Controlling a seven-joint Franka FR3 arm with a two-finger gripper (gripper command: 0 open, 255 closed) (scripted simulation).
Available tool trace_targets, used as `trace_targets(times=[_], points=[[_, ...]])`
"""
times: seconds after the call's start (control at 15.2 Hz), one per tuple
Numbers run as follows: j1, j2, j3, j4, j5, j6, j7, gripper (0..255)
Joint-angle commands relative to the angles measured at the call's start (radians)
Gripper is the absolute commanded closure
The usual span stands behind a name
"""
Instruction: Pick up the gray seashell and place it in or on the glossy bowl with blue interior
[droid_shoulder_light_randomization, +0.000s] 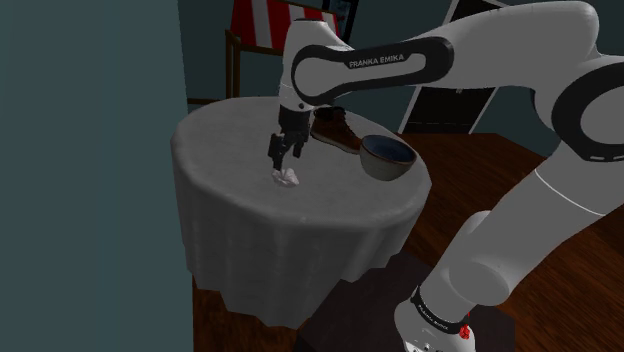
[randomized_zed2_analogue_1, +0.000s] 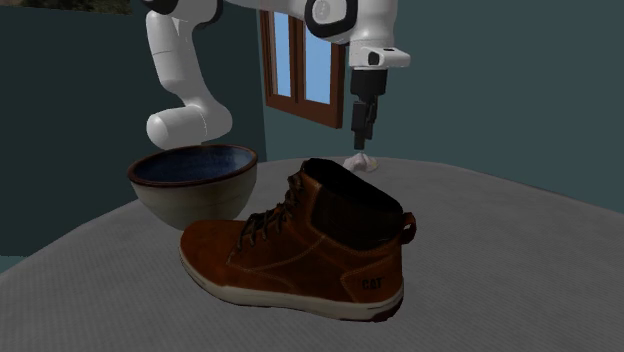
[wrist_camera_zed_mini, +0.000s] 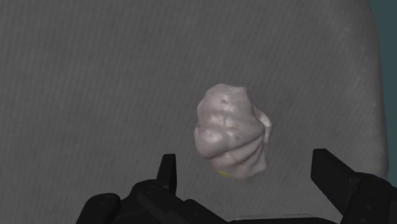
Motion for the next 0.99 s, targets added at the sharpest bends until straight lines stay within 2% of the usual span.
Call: trace_targets(times=[0.0, 0.4, 0.86, 0.92], points=[[0.001, 0.015, 0.003, -0.008, -0.004, 0.022, 0.006, 0], [0.001, 0.036, 0.005, -0.062, -0.007, 0.097, 0.008, 0], [0.001, 0.036, 0.005, -0.062, -0.007, 0.097, 0.008, 0], [0.001, 0.036, 0.005, -0.062, -0.007, 0.097, 0.008, 255]])
